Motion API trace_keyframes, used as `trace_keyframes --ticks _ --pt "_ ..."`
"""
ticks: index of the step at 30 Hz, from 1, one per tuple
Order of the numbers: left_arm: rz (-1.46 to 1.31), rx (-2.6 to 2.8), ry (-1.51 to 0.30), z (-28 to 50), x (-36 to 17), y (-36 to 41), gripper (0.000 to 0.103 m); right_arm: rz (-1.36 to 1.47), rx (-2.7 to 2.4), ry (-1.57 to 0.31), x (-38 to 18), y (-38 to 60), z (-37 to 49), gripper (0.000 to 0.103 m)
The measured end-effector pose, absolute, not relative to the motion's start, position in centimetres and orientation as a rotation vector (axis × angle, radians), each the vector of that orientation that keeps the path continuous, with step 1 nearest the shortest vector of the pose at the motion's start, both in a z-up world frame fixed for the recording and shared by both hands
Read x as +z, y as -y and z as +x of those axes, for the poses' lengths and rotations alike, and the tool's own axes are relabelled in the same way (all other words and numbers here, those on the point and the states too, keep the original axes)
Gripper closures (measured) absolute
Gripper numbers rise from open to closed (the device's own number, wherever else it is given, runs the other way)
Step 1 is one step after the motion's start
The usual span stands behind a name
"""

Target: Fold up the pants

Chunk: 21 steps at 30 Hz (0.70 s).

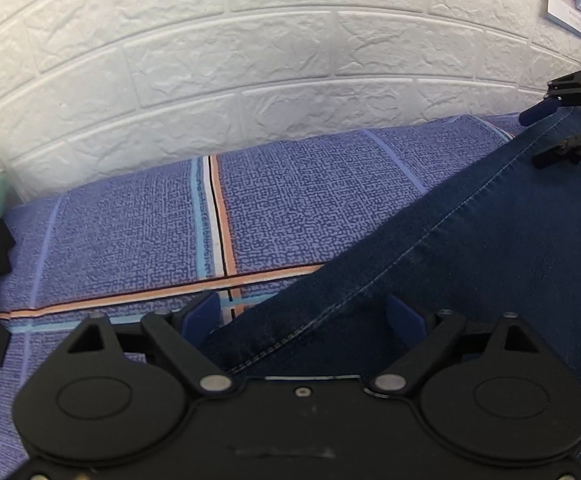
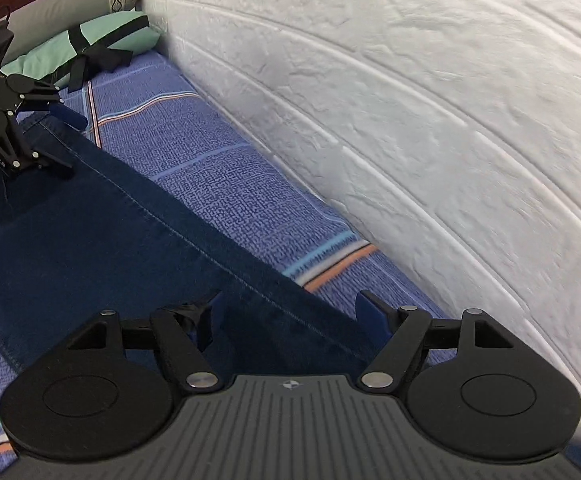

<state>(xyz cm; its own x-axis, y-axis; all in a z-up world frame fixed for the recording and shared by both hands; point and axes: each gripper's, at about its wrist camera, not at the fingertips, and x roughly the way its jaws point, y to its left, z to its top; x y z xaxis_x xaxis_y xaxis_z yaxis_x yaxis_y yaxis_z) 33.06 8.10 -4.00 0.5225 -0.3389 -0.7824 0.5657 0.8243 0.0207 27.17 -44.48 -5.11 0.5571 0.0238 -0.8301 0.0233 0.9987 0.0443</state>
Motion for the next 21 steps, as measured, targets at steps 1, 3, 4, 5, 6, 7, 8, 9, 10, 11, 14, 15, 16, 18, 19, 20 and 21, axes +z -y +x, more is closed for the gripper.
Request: trace_keyframes --ticks 1,3,4,5,6,7,8,9,10,11,14,15,16,18,19,20,21 --pt "0.286 -0.552 -0.864 33.2 -4.2 -8.3 0.011 0.057 0.006 -0.989 -5.2 44.9 27.5 0.0" --pt "0.273 -0.558 -0.863 33.1 -4.3 -8.4 0.012 0.081 0.01 -1.004 -5.5 45.1 27.3 0.0" --pt "0.264 -0.563 -0.864 33.0 -4.3 -8.4 0.015 0.109 0.01 -1.011 -5.7 45.4 27.3 0.0" --pt "0.258 -0.569 -0.863 32.8 -4.3 -8.5 0.017 0.145 0.01 -1.01 -5.6 45.8 26.9 0.0" --pt "0.257 -0.578 -0.861 32.6 -4.2 -8.6 0.023 0.181 0.009 -1.004 -5.5 46.0 26.7 0.001" --pt "0.261 -0.589 -0.857 32.4 -4.1 -8.5 0.031 0.204 0.007 -0.997 -5.4 46.2 26.3 0.03" --pt "0.269 -0.598 -0.851 32.1 -4.0 -8.3 0.035 0.21 -0.002 -0.991 -5.2 46.1 25.9 0.064" --pt "0.279 -0.602 -0.845 31.8 -3.8 -8.2 0.045 0.212 -0.015 -0.981 -4.9 46.1 25.5 0.073" --pt "0.292 -0.605 -0.835 31.4 -3.7 -8.1 0.053 0.228 -0.018 -0.967 -4.6 46.0 25.1 0.078" --pt "0.304 -0.6 -0.826 31.1 -3.6 -7.9 0.057 0.246 -0.023 -0.953 -4.3 45.9 24.6 0.082" --pt "0.319 -0.565 -0.815 30.5 -3.2 -7.7 0.072 0.249 -0.035 -0.914 -3.2 44.9 23.3 0.09" --pt "0.316 -0.549 -0.814 30.4 -2.9 -7.8 0.081 0.237 -0.042 -0.902 -2.7 44.4 22.8 0.091" --pt "0.317 -0.533 -0.815 30.2 -2.6 -7.9 0.09 0.229 -0.049 -0.887 -2.2 43.9 22.4 0.092" --pt "0.299 -0.518 -0.809 29.4 -1.9 -8.3 0.094 0.222 -0.064 -0.857 -1.0 42.8 21.4 0.093" --pt "0.292 -0.517 -0.8 29.3 -1.6 -8.5 0.095 0.221 -0.072 -0.84 -0.3 42.3 20.8 0.093" --pt "0.292 -0.514 -0.784 28.6 -1.0 -8.7 0.095 0.219 -0.075 -0.825 0.4 41.7 20.2 0.093" --pt "0.292 -0.515 -0.769 28.0 -0.4 -8.8 0.096 0.208 -0.079 -0.81 1.2 41.0 19.6 0.094"
